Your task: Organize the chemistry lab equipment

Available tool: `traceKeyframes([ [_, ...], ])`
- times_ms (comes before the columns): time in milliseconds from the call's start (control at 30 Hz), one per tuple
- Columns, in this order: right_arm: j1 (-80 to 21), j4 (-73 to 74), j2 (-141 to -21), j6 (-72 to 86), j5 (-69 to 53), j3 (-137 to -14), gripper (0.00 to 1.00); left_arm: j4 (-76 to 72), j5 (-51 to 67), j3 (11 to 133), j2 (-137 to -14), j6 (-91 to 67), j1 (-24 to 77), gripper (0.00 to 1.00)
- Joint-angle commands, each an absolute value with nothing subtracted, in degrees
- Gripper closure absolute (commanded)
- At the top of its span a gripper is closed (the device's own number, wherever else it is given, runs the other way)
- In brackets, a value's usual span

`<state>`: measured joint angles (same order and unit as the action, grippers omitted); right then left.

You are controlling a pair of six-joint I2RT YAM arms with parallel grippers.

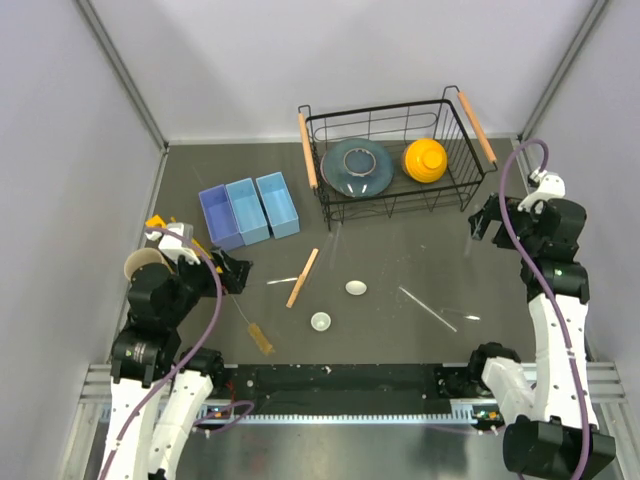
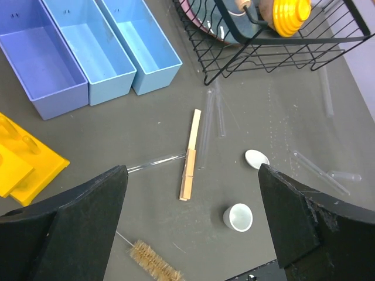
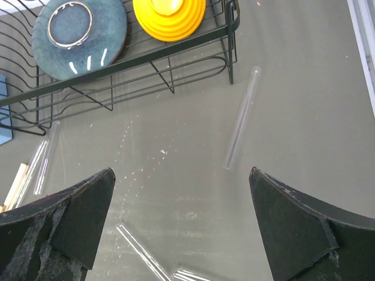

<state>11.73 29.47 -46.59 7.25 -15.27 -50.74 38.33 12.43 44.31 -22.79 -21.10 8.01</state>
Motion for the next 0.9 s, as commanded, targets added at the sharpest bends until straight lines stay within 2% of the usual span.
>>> traceKeyframes([
  [0,11.3,29.5,-45.6,5.5,-17.3,-54.1,0.01,38.7,15.4,47.0,-21.4,-22.4,8.0,0.01],
  [167,11.3,30.6,-44.2,0.0,-23.8,-54.2,0.01,39.8,17.9,46.8,-19.3,-23.6,8.0,0.01],
  [267,11.3,33.3,-41.9,-14.8,-34.5,-53.0,0.01,40.4,19.2,46.5,-18.4,-24.3,8.0,0.01],
  [300,11.2,34.8,-41.2,-18.5,-41.3,-52.7,0.01,40.6,19.5,46.4,-18.2,-25.0,8.0,0.01],
  [367,10.6,39.0,-40.1,-25.6,-44.1,-52.6,0.01,40.6,20.3,46.0,-17.5,-25.7,8.0,0.01],
  [667,9.9,50.2,-45.0,-44.7,-32.3,-51.5,0.01,40.2,21.5,42.5,-14.9,-27.2,8.0,0.01],
  [867,10.6,48.8,-61.2,-36.5,-22.4,-53.6,0.01,42.2,19.6,41.3,-14.2,-25.0,8.0,0.01],
])
